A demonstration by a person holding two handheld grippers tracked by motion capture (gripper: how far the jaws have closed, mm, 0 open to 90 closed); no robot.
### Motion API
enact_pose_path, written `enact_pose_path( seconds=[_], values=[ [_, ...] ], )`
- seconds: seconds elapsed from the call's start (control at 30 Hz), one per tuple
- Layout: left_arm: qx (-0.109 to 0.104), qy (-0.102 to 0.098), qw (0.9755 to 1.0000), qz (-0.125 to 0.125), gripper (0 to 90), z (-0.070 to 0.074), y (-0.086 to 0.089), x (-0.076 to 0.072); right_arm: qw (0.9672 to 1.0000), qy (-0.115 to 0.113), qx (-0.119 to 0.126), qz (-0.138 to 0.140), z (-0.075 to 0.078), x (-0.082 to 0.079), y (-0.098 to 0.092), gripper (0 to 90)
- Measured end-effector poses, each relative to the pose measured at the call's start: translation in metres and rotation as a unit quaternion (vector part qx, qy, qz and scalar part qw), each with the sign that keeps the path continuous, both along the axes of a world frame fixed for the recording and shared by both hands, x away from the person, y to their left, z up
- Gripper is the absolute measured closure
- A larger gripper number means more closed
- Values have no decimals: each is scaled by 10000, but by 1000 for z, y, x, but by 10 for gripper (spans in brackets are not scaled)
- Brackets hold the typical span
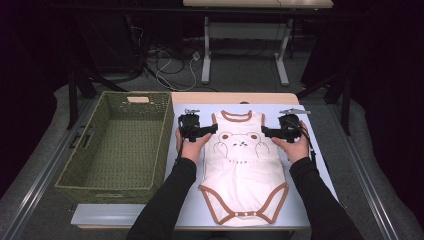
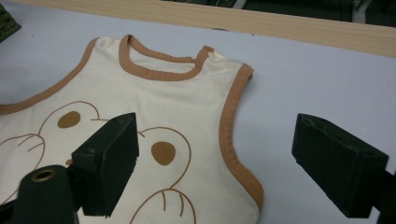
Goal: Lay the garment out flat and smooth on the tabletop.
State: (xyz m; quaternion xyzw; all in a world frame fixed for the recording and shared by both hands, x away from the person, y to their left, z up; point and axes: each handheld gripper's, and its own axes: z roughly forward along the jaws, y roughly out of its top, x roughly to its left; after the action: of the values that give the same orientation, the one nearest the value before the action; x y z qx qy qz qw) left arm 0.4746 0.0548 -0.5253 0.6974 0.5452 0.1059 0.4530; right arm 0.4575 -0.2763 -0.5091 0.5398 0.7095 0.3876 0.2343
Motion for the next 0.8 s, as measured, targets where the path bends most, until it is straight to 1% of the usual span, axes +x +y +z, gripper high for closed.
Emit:
enact_pose_path(
  seconds=[0.03, 0.13, 0.2, 0.23, 0.27, 0.3, 0.33, 0.37, 0.4, 0.43, 0.47, 0.5, 0.53, 0.57, 0.6, 0.63, 0.67, 0.7, 0.77, 0.8],
  values=[
    [-17, 2, 10000, 42, 203, -1, 0, 0, 10000, -32, -9, 3, -1, 0, -1, 158],
    [-12, -21, 10000, 17, 240, -4, 0, 0, 10000, -48, -56, -55, -5, -2, -3, 185],
    [-53, -53, 10000, 19, 271, -6, 0, -1, 9999, -48, -113, -79, -7, -3, -4, 206],
    [-58, -39, 10000, 10, 280, -7, 0, -1, 9999, -64, -96, -84, -9, -4, -5, 214],
    [-118, -64, 9999, 25, 284, -8, 0, -2, 9999, -26, -107, -88, -10, -4, -5, 222],
    [-113, -64, 9999, 9, 289, -8, 1, -2, 9998, 4, -121, -129, -11, -5, -5, 231],
    [-40, -75, 10000, 51, 306, -8, 1, -4, 9998, 4, -173, -111, -13, -5, -7, 236],
    [5, -79, 10000, 61, 315, -8, 1, -4, 9998, -4, -126, -129, -14, -6, -7, 247],
    [10, -83, 9999, 57, 320, -8, 1, -5, 9998, -4, -143, -136, -15, -6, -8, 253],
    [33, -86, 9999, 97, 338, -7, 1, -6, 9998, 50, -152, -149, -16, -6, -8, 267],
    [54, -84, 9999, 115, 357, -7, 2, -7, 9998, 50, -130, -113, -17, -5, -9, 303],
    [26, -125, 9998, 156, 359, -8, 2, -7, 9999, 75, -102, -108, -17, -6, -10, 322],
    [53, -119, 9997, 203, 359, -8, 2, -8, 9999, 35, -69, -127, -17, -6, -11, 338],
    [105, -95, 9997, 219, 359, -8, 2, -8, 9999, 54, -58, -147, -17, -6, -12, 354],
    [148, -67, 9996, 231, 366, -9, 2, -8, 9998, 106, 8, -157, -17, -6, -12, 370],
    [150, -37, 9996, 244, 366, -10, 3, -8, 9998, 102, 21, -163, -17, -6, -13, 379],
    [57, 19, 9997, 240, 366, -11, 3, -8, 9997, 86, 49, -218, -18, -7, -14, 395],
    [28, 85, 9996, 262, 373, -12, 3, -7, 9996, 118, 24, -240, -18, -7, -16, 401],
    [36, 175, 9993, 318, 376, -14, 4, -8, 9996, 114, 101, -238, -20, -7, -17, 404],
    [-24, 232, 9991, 364, 379, -15, 4, -9, 9995, 135, 116, -246, -21, -7, -17, 406]
  ],
)
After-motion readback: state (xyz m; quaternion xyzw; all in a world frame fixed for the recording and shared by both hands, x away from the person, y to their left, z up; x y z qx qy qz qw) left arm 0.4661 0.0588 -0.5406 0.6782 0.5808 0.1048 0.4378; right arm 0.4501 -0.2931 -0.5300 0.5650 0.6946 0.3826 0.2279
